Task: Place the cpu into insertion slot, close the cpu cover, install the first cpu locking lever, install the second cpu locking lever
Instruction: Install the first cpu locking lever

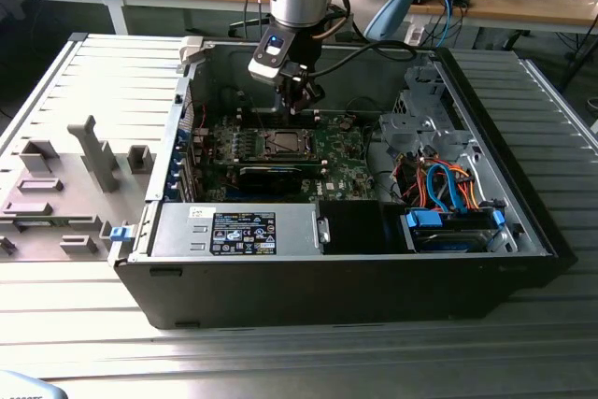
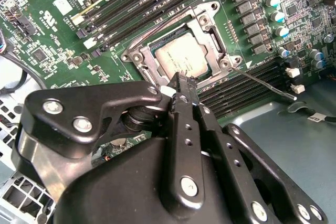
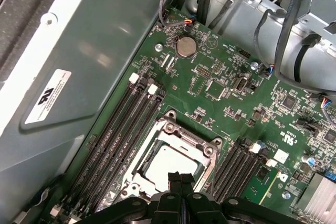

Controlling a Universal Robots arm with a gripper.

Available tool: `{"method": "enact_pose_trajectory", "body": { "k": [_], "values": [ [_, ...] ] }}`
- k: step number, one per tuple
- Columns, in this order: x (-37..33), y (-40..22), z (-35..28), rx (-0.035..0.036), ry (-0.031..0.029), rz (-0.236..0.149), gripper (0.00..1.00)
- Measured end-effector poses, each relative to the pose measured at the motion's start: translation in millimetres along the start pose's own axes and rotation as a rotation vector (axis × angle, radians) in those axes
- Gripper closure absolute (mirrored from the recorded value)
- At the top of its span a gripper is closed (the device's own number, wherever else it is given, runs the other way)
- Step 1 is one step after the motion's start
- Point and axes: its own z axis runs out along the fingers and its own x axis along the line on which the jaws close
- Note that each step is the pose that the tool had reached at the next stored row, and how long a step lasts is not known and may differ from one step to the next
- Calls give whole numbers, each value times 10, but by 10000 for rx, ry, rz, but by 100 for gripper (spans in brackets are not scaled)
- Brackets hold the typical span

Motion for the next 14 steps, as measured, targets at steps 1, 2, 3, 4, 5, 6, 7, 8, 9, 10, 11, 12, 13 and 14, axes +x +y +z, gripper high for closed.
{"method": "enact_pose_trajectory", "body": {
  "k": [1,2,3,4,5,6,7,8,9,10,11,12,13,14],
  "values": [
    [0,0,0,0,0,-7,89],
    [0,0,0,0,0,-12,89],
    [0,0,0,-1,0,-24,89],
    [0,0,0,-1,-1,-32,89],
    [0,0,0,-2,0,-37,89],
    [0,0,0,-2,0,-48,89],
    [0,0,0,-3,0,-59,89],
    [0,0,0,-3,-1,-70,89],
    [0,0,0,-3,-1,-77,89],
    [0,0,0,-3,-1,-82,89],
    [0,0,0,-4,-1,-92,89],
    [0,0,0,-4,-1,-100,89],
    [0,0,0,-4,-1,-105,89],
    [0,0,0,-4,-1,-111,89]
  ]
}}
